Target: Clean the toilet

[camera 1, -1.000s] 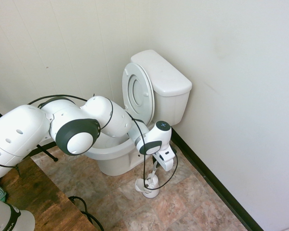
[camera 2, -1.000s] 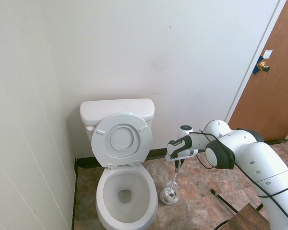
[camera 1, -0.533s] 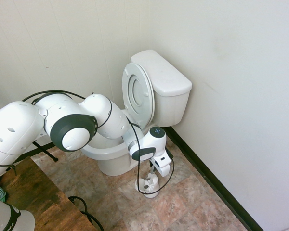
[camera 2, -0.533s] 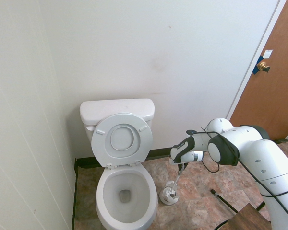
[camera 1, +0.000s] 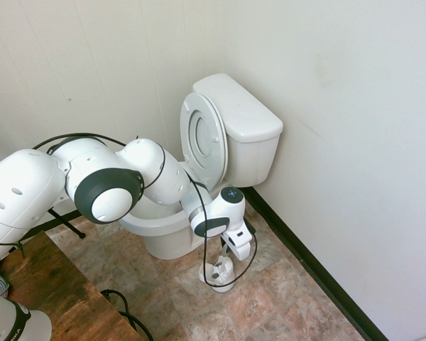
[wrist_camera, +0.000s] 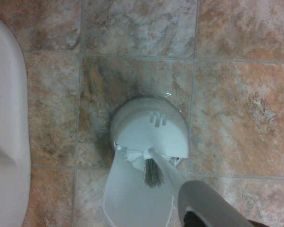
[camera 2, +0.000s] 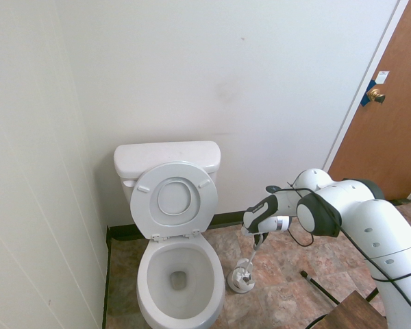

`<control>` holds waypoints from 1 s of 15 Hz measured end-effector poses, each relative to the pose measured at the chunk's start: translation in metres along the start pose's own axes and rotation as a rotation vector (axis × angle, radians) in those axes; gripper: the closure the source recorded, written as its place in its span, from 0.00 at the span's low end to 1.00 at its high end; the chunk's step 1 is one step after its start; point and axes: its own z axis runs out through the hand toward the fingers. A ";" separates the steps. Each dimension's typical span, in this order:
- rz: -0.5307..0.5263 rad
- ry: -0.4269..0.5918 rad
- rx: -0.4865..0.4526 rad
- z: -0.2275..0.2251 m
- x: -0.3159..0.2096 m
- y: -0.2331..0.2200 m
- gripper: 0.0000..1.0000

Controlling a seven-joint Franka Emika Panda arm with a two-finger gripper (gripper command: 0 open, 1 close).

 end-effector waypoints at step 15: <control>-0.039 -0.053 0.031 -0.002 -0.067 0.074 1.00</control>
